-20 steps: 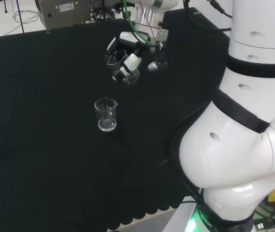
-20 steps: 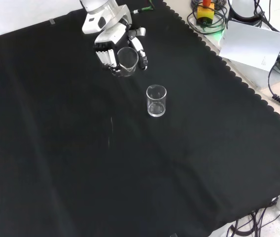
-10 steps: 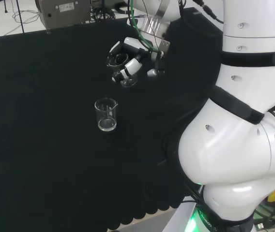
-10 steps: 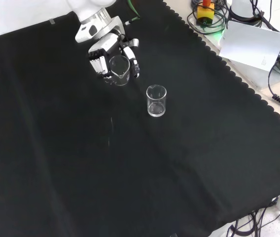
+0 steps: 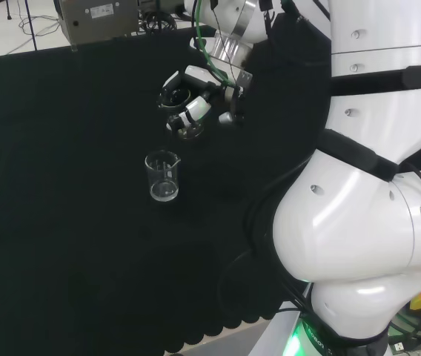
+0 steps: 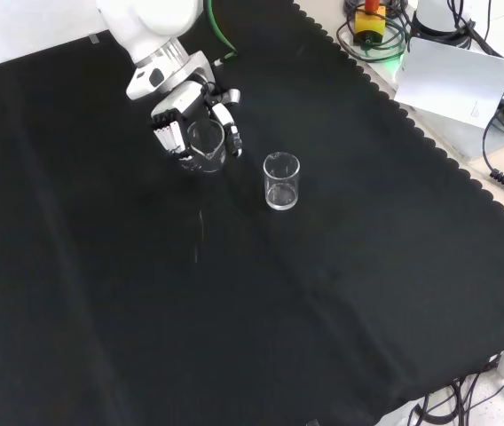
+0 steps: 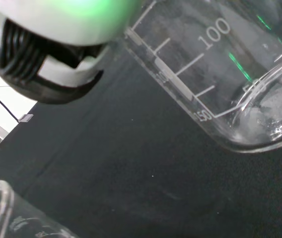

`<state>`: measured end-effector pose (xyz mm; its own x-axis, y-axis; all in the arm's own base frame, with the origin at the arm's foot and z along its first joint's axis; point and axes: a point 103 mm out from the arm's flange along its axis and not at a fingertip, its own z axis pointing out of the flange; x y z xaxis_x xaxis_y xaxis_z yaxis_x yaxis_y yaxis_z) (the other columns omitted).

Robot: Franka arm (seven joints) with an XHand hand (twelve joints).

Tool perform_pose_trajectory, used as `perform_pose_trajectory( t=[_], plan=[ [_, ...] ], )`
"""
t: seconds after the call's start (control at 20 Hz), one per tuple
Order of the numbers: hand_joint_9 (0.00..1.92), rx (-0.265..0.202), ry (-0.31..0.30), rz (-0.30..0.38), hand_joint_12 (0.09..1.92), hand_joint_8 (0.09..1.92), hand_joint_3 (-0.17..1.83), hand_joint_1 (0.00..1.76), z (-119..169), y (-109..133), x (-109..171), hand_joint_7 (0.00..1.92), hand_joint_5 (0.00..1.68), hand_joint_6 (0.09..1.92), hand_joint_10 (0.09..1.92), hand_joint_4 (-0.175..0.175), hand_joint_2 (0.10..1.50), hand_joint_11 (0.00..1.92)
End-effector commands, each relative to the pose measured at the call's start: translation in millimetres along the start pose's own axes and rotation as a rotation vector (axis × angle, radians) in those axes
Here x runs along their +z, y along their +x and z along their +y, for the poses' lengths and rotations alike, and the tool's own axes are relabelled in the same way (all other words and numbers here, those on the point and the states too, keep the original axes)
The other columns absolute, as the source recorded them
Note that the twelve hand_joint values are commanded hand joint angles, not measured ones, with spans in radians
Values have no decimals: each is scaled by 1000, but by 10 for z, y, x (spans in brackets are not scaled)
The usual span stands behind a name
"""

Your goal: Place the beaker back on the table.

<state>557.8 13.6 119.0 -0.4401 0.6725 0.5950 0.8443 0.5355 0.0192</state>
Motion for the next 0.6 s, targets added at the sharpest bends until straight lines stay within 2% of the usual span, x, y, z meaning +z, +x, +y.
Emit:
perform_pose_trajectory(
  t=[0.05,0.25,0.6],
  plan=[
    [1722,1,-33,45,436,87,641,1129,54,-104,106,1699,1288,641,87,175,663,1656],
    [1718,-19,-33,47,438,87,638,1129,95,-136,144,1697,1288,641,87,175,665,1650],
    [1703,-24,-25,61,442,87,633,1128,168,-264,265,1687,1287,639,87,175,667,1633]
  ],
)
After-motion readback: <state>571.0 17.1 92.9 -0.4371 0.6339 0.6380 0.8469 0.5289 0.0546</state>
